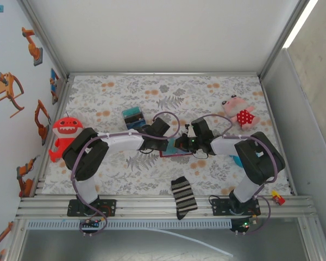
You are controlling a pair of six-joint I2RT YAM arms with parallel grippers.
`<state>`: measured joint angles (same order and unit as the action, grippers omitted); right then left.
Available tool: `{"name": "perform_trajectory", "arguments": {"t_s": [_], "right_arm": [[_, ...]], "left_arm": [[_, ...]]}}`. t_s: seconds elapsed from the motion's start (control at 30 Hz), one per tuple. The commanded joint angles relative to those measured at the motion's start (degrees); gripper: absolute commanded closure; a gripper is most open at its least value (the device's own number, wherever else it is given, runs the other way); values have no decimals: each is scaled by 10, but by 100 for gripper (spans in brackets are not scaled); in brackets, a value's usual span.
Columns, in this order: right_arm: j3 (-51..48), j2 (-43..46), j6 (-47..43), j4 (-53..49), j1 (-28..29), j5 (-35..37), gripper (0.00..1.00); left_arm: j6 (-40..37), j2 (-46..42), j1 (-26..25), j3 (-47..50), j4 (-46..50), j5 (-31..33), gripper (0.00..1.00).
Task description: Take the credit cards out of the card holder
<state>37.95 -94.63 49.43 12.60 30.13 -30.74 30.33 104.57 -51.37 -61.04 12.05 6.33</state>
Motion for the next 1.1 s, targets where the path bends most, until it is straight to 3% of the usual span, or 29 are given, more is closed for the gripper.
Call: {"name": "perform_trajectory", "arguments": {"t_s": [0.0, 0.8, 1.07], "right_arm": [[-10, 20, -15, -46, -3, 34, 100], [3, 85, -75, -158, -24, 95, 100], [1, 117, -89, -179, -28, 102, 100]], "left_arm": [[-43, 12, 4, 3, 6, 10, 82], [-77, -5, 18, -2, -15, 14, 81], [-81, -28, 21, -3, -9, 13, 71]]}}
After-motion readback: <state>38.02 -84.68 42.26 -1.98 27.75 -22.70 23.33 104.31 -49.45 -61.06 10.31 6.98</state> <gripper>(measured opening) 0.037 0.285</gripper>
